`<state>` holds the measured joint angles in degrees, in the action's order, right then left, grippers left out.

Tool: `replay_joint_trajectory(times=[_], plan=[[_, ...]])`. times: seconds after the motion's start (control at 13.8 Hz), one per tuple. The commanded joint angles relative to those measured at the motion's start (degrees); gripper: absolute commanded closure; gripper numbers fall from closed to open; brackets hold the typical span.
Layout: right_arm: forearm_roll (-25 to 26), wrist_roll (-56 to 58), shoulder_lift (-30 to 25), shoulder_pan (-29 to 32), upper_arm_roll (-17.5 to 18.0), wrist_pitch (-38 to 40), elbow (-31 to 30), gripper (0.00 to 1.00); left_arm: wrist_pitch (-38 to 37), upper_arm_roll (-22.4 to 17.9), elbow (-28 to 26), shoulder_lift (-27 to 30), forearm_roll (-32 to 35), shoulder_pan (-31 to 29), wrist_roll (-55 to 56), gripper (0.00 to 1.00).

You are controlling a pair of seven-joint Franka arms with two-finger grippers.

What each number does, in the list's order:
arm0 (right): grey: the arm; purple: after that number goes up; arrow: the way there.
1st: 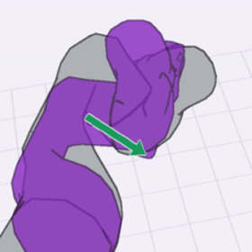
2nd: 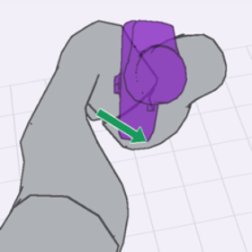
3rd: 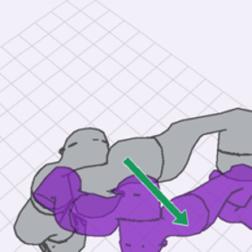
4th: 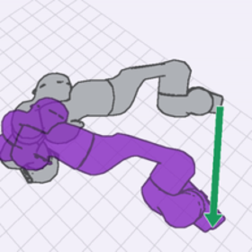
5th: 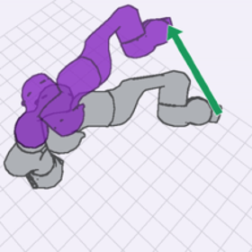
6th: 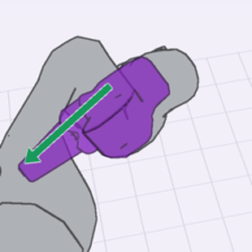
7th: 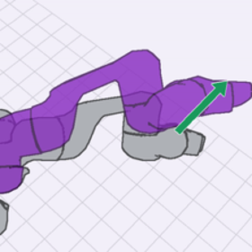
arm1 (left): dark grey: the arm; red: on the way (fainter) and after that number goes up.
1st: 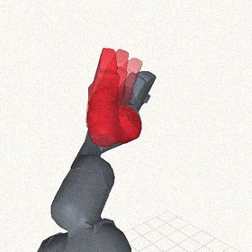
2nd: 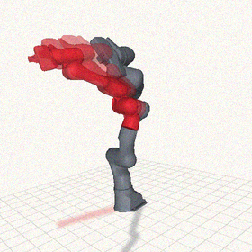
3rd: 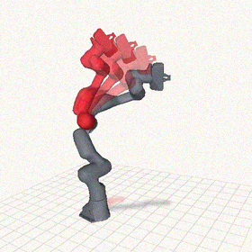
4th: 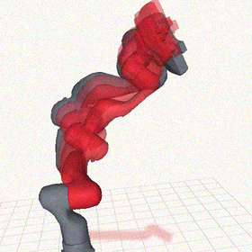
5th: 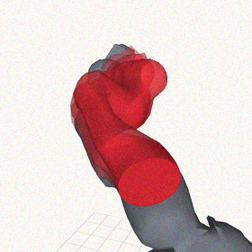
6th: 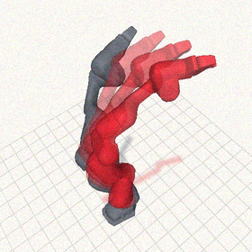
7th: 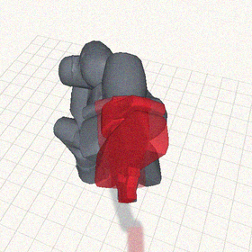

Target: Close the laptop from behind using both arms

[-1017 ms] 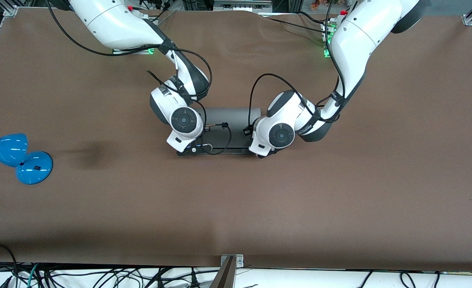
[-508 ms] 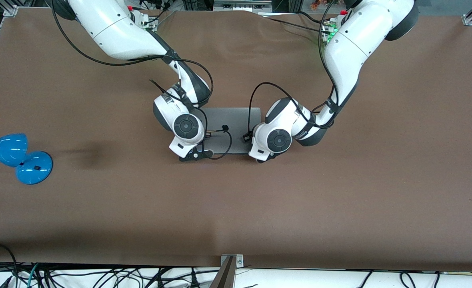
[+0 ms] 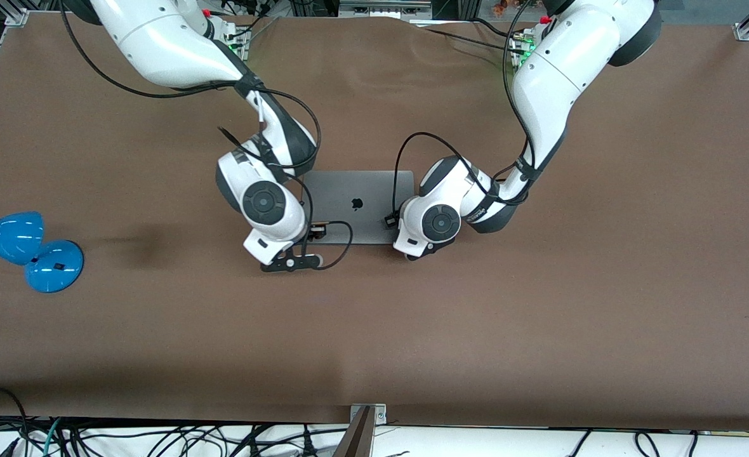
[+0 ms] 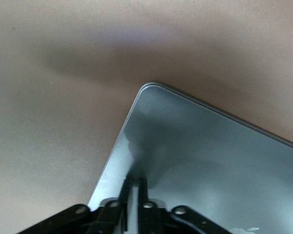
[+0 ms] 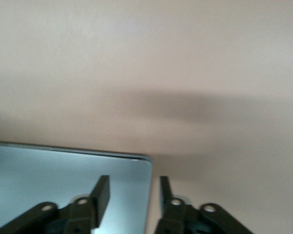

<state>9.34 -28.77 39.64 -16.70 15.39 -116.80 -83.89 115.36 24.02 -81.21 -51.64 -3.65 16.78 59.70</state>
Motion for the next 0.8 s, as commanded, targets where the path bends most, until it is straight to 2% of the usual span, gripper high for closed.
replay_joint_trajectory(times=[0.0,0.22,0.51,0.73], plan=[[0.0,0.3,-2.7,2.0,0.3,2.3,-0.6,0.0,0.7,-0.2,2.0,-0.8,2.5,0.2,0.7,0.0],[0.0,0.6,-5.3,5.7,0.3,5.3,-0.6,0.0,-2.1,-0.1,1.9,3.1,2.6,-0.8,0.7,0.0],[-0.1,2.0,-8.3,11.6,0.2,11.1,-0.5,0.0,-11.7,0.1,1.8,9.9,2.7,-2.7,-0.1,0.0],[-0.4,9.8,-10.9,16.8,0.5,14.8,0.8,0.0,-17.2,0.1,1.1,16.1,2.8,-3.3,-1.6,0.0]])
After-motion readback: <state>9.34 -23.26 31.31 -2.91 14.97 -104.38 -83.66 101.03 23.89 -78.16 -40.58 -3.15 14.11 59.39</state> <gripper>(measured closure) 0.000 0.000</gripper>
